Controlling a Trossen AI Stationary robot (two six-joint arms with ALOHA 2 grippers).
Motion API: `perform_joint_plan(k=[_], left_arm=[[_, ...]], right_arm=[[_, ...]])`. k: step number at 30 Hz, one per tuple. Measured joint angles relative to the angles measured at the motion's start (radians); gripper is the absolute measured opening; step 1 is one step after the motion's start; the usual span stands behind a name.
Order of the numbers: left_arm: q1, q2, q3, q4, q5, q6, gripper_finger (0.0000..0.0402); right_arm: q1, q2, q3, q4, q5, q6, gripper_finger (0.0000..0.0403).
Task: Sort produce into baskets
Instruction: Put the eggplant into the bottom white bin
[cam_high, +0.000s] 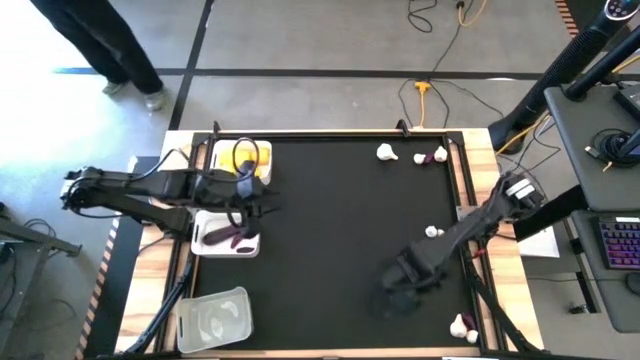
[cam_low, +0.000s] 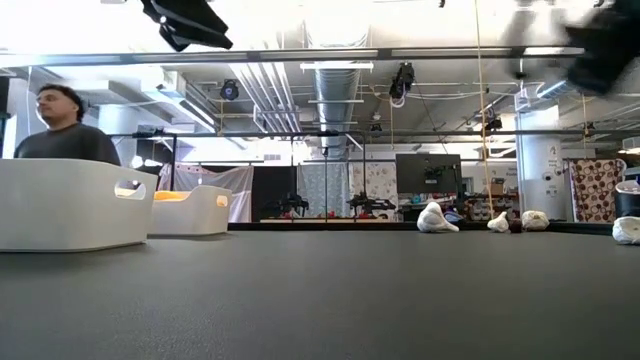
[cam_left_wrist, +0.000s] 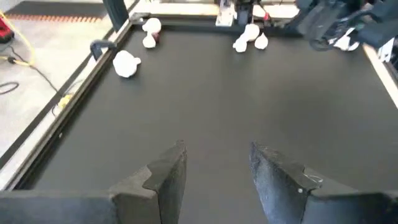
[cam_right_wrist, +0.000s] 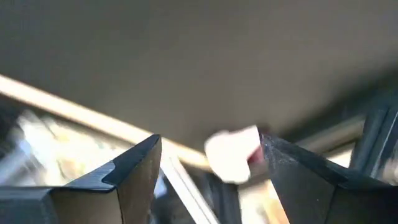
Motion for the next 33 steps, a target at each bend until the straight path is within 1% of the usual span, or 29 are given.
perform_joint_plan(k=[3, 5, 7, 9, 14, 21, 26, 33], left_arm=[[0.0, 0.037, 0.0, 0.0, 0.0, 0.0, 0.0159], [0.0, 0.062, 0.0, 0.0, 0.0, 0.0, 0.0159], [0.0, 0.085, 0.0, 0.0, 0.001, -0.002, 0.0159], [0.0, 0.103, 0.0, -0.001, 0.001, -0.008, 0.0159], [0.0, 0.129, 0.0, 0.0, 0.002, -0.01, 0.0159], [0.0, 0.132, 0.0, 0.001, 0.002, -0.018, 0.0159], [0.0, 0.132, 0.0, 0.001, 0.002, -0.026, 0.0159], [0.0, 0.132, 0.0, 0.001, 0.002, -0.026, 0.0159]], right_arm=[[0.067, 0.045, -0.055, 0.0, -0.171, -0.011, 0.0269], [0.107, 0.064, -0.091, 0.004, -0.262, -0.05, 0.0264], [0.144, 0.075, -0.129, 0.003, -0.332, -0.088, 0.0258], [0.175, 0.077, -0.172, 0.004, -0.369, -0.097, 0.0252], [0.199, 0.068, -0.263, 0.037, -0.374, -0.101, 0.0242], [0.202, 0.071, -0.342, 0.252, -0.368, -0.066, 0.0246], [0.205, 0.105, -0.352, 0.296, -0.37, -0.077, 0.024], [0.215, 0.152, -0.352, 0.315, -0.386, -0.106, 0.0204]])
